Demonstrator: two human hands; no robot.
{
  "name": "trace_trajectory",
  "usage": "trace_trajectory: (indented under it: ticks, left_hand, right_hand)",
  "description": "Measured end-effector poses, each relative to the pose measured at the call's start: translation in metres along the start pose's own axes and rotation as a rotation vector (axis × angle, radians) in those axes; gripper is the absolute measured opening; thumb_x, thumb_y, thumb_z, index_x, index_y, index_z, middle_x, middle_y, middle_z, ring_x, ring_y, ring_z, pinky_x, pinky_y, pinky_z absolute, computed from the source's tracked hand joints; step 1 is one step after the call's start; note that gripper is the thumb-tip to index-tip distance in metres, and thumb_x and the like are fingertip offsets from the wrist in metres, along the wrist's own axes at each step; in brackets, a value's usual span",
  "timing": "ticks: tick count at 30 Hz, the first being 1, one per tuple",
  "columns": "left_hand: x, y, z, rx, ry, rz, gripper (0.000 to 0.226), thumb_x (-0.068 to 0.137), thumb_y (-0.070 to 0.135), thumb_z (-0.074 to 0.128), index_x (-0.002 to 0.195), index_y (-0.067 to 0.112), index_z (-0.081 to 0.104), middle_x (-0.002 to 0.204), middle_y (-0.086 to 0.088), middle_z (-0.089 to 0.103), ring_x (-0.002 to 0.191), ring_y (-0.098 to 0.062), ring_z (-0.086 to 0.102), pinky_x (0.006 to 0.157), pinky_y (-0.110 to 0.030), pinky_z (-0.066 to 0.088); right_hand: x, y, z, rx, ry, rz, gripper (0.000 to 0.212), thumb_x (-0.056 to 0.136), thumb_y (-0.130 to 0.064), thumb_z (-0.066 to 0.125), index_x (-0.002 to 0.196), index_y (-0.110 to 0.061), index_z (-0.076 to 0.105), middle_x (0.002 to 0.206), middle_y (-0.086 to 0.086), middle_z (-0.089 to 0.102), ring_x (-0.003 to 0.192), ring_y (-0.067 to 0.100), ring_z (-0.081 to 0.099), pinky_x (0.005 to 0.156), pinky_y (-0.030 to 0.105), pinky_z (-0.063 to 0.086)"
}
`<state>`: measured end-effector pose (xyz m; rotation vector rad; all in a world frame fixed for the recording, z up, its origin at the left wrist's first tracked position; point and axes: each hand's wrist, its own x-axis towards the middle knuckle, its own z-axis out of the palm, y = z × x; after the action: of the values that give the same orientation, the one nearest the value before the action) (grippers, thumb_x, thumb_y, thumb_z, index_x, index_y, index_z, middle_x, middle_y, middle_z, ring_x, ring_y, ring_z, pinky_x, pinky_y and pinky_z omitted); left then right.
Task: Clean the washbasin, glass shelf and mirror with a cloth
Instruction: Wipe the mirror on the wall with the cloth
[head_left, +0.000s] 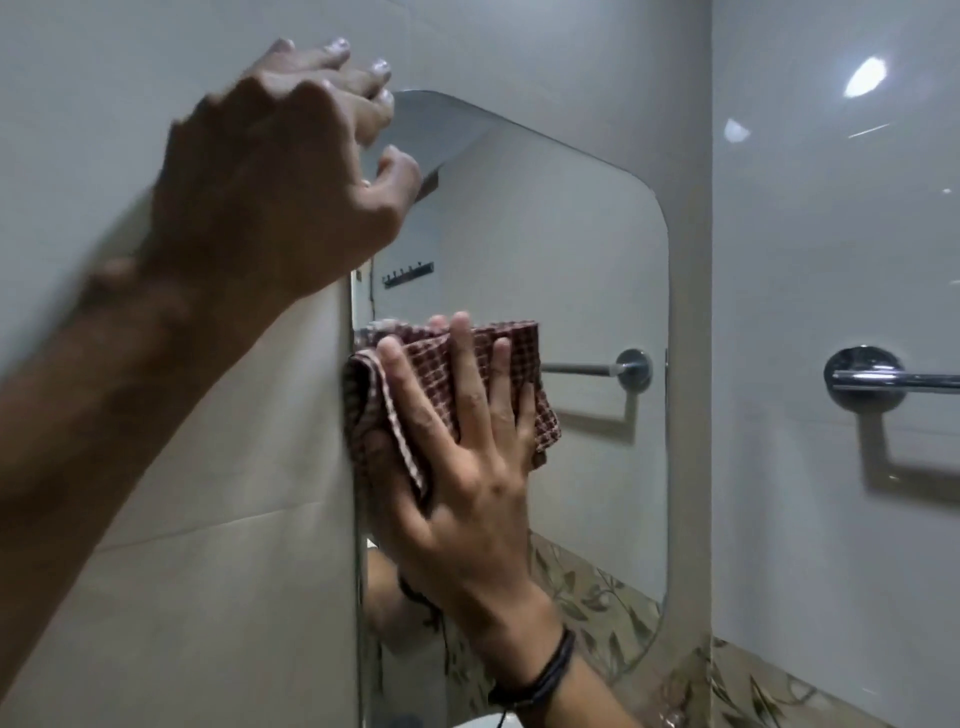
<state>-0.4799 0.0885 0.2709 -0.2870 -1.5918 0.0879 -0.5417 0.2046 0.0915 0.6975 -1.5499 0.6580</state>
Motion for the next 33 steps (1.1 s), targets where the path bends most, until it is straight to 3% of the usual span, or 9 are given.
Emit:
trace_trajectory:
  ticks: [5, 8, 13, 15, 18, 21, 24, 27, 33]
  left_hand:
    - [-0.001, -0.001, 0.001, 0.000, 0.010, -0.009, 0.054, 0.092, 0.041, 0.042, 0.132, 0.015, 0.067, 0.147, 0.002, 0.056, 0.143, -0.014, 0.044, 0.120, -0.034, 0.031]
    - [-0.001, -0.001, 0.001, -0.001, 0.004, -0.017, 0.051, 0.094, 0.040, 0.044, 0.132, 0.014, 0.067, 0.148, 0.002, 0.055, 0.143, -0.014, 0.043, 0.117, -0.030, 0.029]
    - [0.001, 0.000, 0.000, -0.001, 0.003, -0.035, 0.052, 0.095, 0.040, 0.044, 0.135, 0.016, 0.065, 0.150, 0.002, 0.054, 0.144, -0.013, 0.042, 0.115, -0.032, 0.034]
    - [0.003, 0.000, 0.000, 0.007, 0.002, -0.049, 0.056, 0.092, 0.043, 0.041, 0.135, 0.018, 0.065, 0.150, 0.003, 0.053, 0.144, -0.012, 0.042, 0.117, -0.035, 0.034]
    - [0.001, 0.000, 0.002, 0.012, -0.006, -0.053, 0.059, 0.089, 0.044, 0.038, 0.135, 0.018, 0.065, 0.150, 0.004, 0.053, 0.145, -0.013, 0.041, 0.119, -0.041, 0.036]
    - [0.000, 0.001, 0.001, 0.011, -0.025, -0.042, 0.060, 0.090, 0.044, 0.039, 0.138, 0.016, 0.062, 0.152, 0.002, 0.051, 0.147, -0.014, 0.039, 0.121, -0.040, 0.032]
    - [-0.008, 0.005, -0.003, 0.032, -0.110, -0.005, 0.066, 0.093, 0.043, 0.040, 0.149, 0.010, 0.048, 0.160, -0.003, 0.041, 0.150, -0.018, 0.031, 0.125, -0.038, 0.024]
    - [-0.037, 0.007, -0.006, 0.119, -0.184, 0.042, 0.076, 0.096, 0.050, 0.037, 0.157, 0.005, 0.031, 0.166, -0.009, 0.024, 0.154, -0.021, 0.021, 0.127, -0.040, 0.013]
    - [-0.096, 0.018, -0.011, 0.186, -0.175, 0.025, 0.077, 0.100, 0.055, 0.038, 0.156, 0.002, 0.032, 0.166, -0.010, 0.023, 0.155, -0.021, 0.020, 0.127, -0.042, 0.016]
  right_hand:
    - [-0.014, 0.044, -0.016, -0.073, -0.056, -0.292, 0.049, 0.099, -0.049, 0.046, 0.146, -0.036, 0.044, 0.163, 0.006, 0.026, 0.153, 0.033, 0.018, 0.113, 0.066, 0.025]
    - [-0.008, 0.087, -0.019, -0.053, -0.010, -0.275, 0.050, 0.101, -0.050, 0.044, 0.146, -0.028, 0.046, 0.162, 0.009, 0.027, 0.152, 0.035, 0.019, 0.113, 0.068, 0.022]
    - [-0.023, 0.151, -0.015, 0.076, 0.244, 0.443, 0.062, 0.096, -0.063, 0.034, 0.154, -0.047, 0.022, 0.164, 0.000, 0.025, 0.155, 0.018, 0.012, 0.123, 0.054, 0.017]
    - [-0.032, 0.157, -0.014, 0.119, 0.339, 0.763, 0.076, 0.089, -0.069, 0.034, 0.157, -0.036, 0.023, 0.164, -0.003, 0.026, 0.154, 0.016, 0.013, 0.123, 0.049, 0.020]
    - [-0.038, 0.136, -0.012, 0.136, 0.330, 0.911, 0.085, 0.085, -0.071, 0.028, 0.158, -0.028, 0.022, 0.166, -0.003, 0.020, 0.154, 0.018, 0.011, 0.124, 0.049, 0.015]
    - [-0.033, 0.093, -0.009, 0.135, 0.282, 0.808, 0.082, 0.087, -0.070, 0.027, 0.159, -0.031, 0.016, 0.167, -0.004, 0.014, 0.155, 0.017, 0.006, 0.124, 0.053, 0.010]
    - [-0.026, 0.042, -0.003, 0.070, 0.144, 0.502, 0.064, 0.096, -0.062, 0.027, 0.155, -0.048, 0.010, 0.168, -0.008, 0.005, 0.155, 0.017, -0.003, 0.123, 0.058, 0.007]
    - [-0.025, 0.007, 0.004, 0.003, 0.082, 0.291, 0.056, 0.100, -0.058, 0.027, 0.155, -0.046, 0.020, 0.168, -0.004, 0.008, 0.156, 0.023, 0.001, 0.122, 0.058, 0.011]
    - [-0.026, 0.008, 0.004, -0.040, 0.090, 0.264, 0.056, 0.100, -0.056, 0.032, 0.154, -0.046, 0.024, 0.168, -0.003, 0.012, 0.155, 0.024, 0.005, 0.121, 0.059, 0.016]
